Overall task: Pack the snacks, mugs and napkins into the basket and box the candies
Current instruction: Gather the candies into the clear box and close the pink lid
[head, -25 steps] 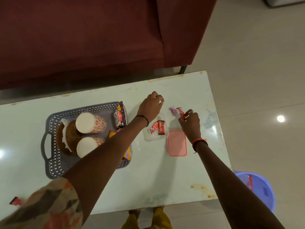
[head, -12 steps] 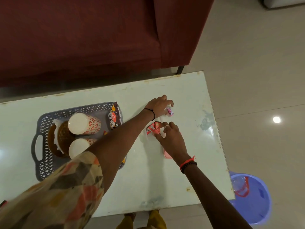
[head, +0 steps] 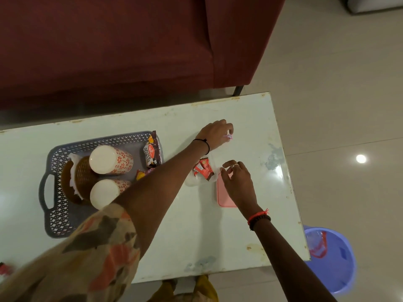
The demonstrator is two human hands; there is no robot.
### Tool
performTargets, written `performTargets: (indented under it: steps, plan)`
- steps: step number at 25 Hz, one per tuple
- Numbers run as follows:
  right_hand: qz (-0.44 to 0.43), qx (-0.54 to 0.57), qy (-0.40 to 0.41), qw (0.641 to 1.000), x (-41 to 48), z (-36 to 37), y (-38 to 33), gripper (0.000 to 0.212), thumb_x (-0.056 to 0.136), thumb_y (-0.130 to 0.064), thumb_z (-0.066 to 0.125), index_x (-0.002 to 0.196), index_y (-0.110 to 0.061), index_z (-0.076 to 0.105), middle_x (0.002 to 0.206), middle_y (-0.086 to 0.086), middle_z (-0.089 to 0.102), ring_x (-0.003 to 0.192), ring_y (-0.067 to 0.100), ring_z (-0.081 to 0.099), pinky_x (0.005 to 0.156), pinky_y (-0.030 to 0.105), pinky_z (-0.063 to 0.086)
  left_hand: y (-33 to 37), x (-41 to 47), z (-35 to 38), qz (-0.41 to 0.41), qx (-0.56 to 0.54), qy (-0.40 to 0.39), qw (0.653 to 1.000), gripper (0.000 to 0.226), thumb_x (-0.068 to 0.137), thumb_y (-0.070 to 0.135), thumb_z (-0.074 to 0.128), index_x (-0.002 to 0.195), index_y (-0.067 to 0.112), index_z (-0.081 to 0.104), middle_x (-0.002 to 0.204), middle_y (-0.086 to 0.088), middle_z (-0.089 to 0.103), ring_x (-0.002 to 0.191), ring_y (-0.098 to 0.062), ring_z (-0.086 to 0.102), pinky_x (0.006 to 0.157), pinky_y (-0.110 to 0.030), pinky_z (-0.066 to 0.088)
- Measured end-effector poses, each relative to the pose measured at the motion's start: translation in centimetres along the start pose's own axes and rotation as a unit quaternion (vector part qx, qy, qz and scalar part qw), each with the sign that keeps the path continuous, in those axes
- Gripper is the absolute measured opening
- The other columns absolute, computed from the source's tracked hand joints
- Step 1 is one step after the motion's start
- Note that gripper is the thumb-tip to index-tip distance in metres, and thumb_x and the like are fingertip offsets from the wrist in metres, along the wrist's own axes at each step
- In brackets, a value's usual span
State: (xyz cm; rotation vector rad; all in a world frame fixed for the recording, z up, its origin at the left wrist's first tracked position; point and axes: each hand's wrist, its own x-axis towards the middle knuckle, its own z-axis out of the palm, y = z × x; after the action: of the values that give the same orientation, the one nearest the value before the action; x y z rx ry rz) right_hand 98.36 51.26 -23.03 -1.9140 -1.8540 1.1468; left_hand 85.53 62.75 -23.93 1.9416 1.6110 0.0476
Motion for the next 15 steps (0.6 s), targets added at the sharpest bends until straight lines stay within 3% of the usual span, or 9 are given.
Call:
performTargets:
  steps: [3, 5, 11, 15]
  plan:
    - [0.024, 0.011, 0.012, 1.0, -0.1, 0.1, -0.3, 0.017, 0.092, -0.021, 0.049, 0.095, -0.01, 0.063, 0.098, 0.004, 0.059, 0.077, 0.015, 0.052, 0.068, 0.023, 0.038, -0.1, -2.8, -0.7, -0.071, -0.067, 0.129, 0.987, 0.025, 0.086, 0.028, 0.059, 0.105, 0.013, 0.058, 0.11, -0.011, 0.064, 0.096, -0.023, 0.063, 0.087, -0.033, 0.05]
    - [0.033, 0.02, 0.02, 0.999, -0.2, 0.0, -0.9, 0.017, 0.092, -0.018, 0.049, 0.096, -0.009, 0.063, 0.092, 0.003, 0.057, 0.078, 0.018, 0.054, 0.068, 0.023, 0.037, 0.1, -5.5, -0.5, -0.109, -0.081, 0.174, 0.975, 0.024, 0.086, 0.029, 0.057, 0.105, 0.014, 0.058, 0.109, -0.009, 0.064, 0.097, -0.022, 0.061, 0.089, -0.035, 0.047]
    - [0.035, 0.021, 0.02, 0.999, -0.2, 0.1, -3.0, 0.018, 0.092, -0.016, 0.046, 0.097, -0.009, 0.062, 0.089, 0.002, 0.054, 0.085, 0.022, 0.058, 0.068, 0.026, 0.038, 1.0, -11.5, 1.9, -0.146, 0.002, 0.145, 0.979, 0.026, 0.086, 0.018, 0.054, 0.112, 0.015, 0.053, 0.11, -0.01, 0.057, 0.104, -0.028, 0.053, 0.085, -0.038, 0.04]
    - [0.016, 0.024, 0.03, 0.999, -1.3, 0.1, -4.8, 0.018, 0.092, -0.017, 0.047, 0.094, -0.008, 0.062, 0.094, 0.004, 0.057, 0.085, 0.022, 0.059, 0.069, 0.025, 0.039, 1.4, -14.1, 0.2, -0.144, -0.058, 0.18, 0.971, 0.03, 0.086, 0.018, 0.054, 0.116, 0.013, 0.052, 0.115, -0.011, 0.054, 0.107, -0.028, 0.05, 0.088, -0.036, 0.041]
